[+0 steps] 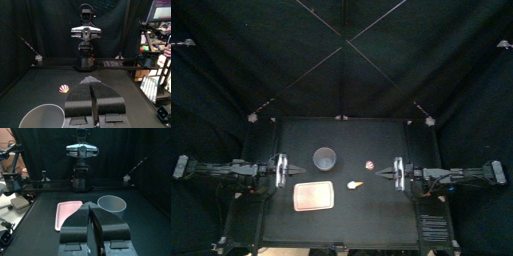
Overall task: Pick the ice cream then place it on the pink plate
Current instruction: Pick the ice cream
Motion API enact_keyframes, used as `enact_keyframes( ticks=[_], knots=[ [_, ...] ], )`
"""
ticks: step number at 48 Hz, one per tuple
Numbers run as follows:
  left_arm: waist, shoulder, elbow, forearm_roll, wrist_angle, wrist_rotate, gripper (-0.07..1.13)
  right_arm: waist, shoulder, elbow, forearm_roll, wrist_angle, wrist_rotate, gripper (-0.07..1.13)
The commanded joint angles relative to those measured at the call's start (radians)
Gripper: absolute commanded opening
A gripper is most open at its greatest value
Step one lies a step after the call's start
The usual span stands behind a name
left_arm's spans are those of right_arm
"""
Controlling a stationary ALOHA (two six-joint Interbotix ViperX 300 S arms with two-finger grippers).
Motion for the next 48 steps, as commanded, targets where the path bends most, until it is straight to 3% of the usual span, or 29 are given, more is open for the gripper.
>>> enact_keyframes(
  ticks=[1,12,19,23,32,37,48],
  knots=[
    [0.014,-0.002,-0.009,0.021,-0.014,0.009,-0.03,0.008,0.057,-0.021,0.015,-0.002,0.014,0.01],
    [0.014,-0.003,-0.005,0.031,-0.021,0.009,-0.03,0.054,0.319,-0.054,0.026,0.035,0.061,0.07],
    [0.014,-0.003,-0.003,0.034,-0.021,0.009,-0.03,0.095,0.512,-0.118,0.029,0.052,0.064,0.19],
    [0.014,-0.003,-0.003,0.034,-0.021,0.009,-0.03,0.106,0.581,-0.153,0.035,0.054,0.067,0.35],
    [0.014,-0.003,-0.002,0.034,-0.021,0.009,-0.03,0.107,0.707,-0.206,0.080,0.052,0.064,0.86],
    [0.014,-0.003,-0.002,0.034,-0.021,0.009,-0.03,0.100,0.776,-0.225,0.081,0.058,0.063,1.07],
    [0.014,-0.003,0.000,0.034,-0.021,0.009,-0.03,0.086,0.874,-0.252,0.067,0.072,0.061,1.02]
  ],
)
